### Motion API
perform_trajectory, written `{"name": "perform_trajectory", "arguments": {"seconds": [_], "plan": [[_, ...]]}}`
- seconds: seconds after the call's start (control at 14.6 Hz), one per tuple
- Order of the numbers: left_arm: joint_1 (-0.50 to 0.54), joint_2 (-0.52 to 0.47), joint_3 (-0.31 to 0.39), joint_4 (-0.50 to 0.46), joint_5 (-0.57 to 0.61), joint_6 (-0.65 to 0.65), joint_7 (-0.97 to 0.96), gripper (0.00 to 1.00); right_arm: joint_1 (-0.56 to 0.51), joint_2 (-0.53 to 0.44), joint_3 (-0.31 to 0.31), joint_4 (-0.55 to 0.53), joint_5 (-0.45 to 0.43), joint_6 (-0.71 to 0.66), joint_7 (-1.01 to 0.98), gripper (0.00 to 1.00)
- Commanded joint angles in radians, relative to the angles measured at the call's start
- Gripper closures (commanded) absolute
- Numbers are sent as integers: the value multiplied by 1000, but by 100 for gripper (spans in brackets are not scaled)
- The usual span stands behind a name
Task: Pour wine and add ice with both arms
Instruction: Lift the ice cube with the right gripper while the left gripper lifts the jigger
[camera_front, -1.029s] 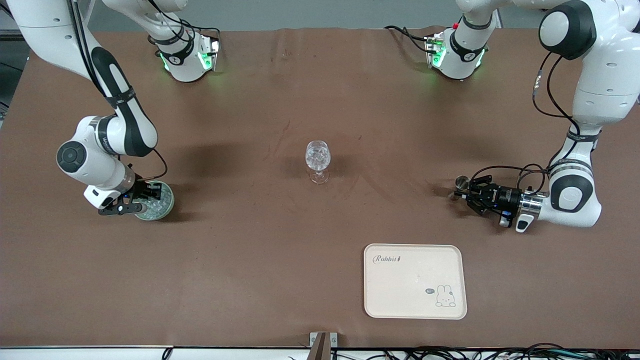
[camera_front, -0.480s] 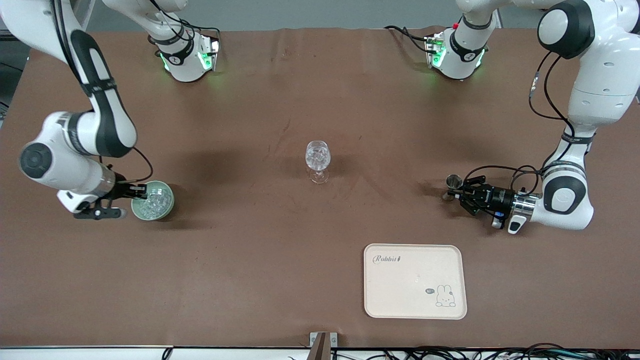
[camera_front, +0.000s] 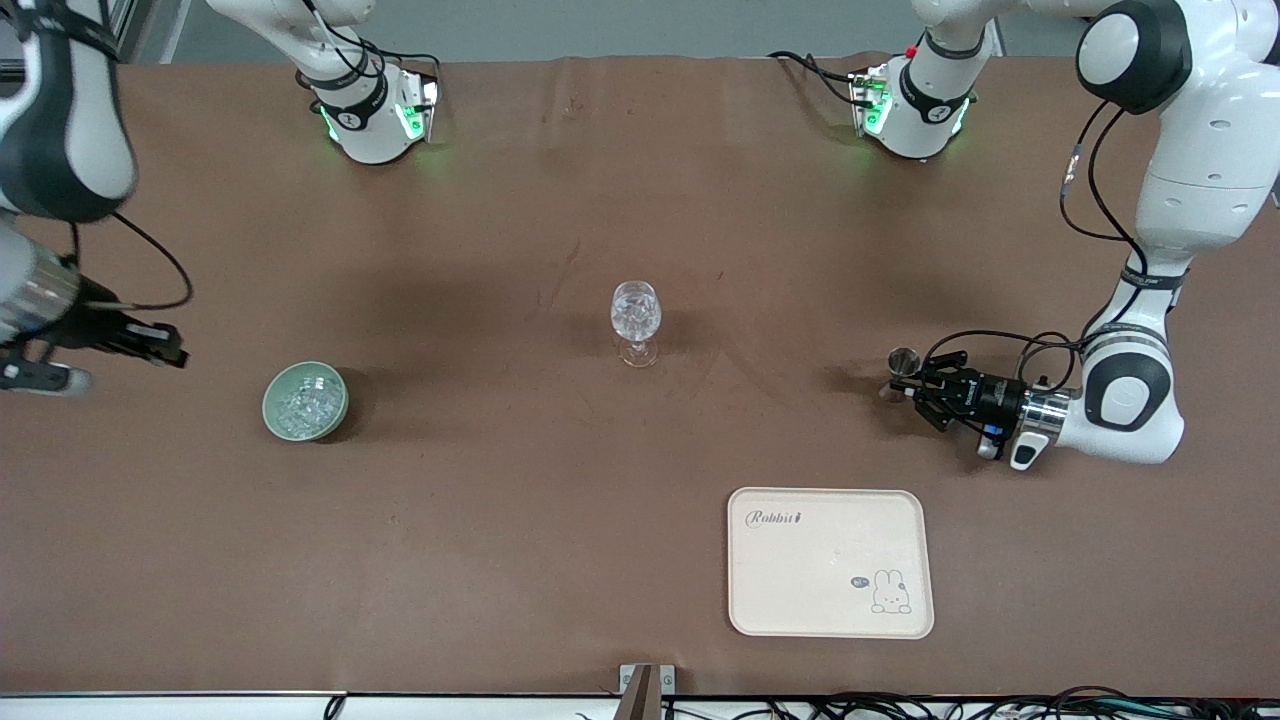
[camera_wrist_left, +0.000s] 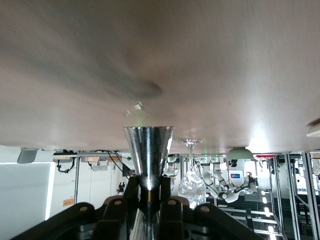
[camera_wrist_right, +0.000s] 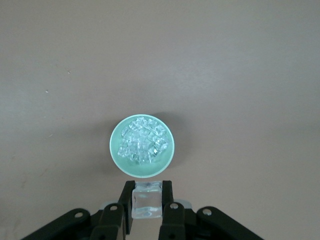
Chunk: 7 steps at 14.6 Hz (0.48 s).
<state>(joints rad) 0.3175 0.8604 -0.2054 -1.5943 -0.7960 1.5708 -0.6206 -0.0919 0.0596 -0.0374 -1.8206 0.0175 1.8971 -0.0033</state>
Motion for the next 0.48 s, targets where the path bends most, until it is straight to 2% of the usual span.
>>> {"name": "perform_trajectory", "arguments": {"seconds": [0.0, 0.27, 0.41], "plan": [[5, -53, -58, -12, -23, -12, -73, 99, -9, -24, -5, 108, -2, -146, 37, 100], [-8, -153, -130, -19, -35, -6, -207, 99, -11, -23, -9, 361, -4, -447, 37, 100], [-21, -210, -158, -41, -34, 3, -252, 99, -6, -20, -15, 427, -7, -501, 39, 100]]}}
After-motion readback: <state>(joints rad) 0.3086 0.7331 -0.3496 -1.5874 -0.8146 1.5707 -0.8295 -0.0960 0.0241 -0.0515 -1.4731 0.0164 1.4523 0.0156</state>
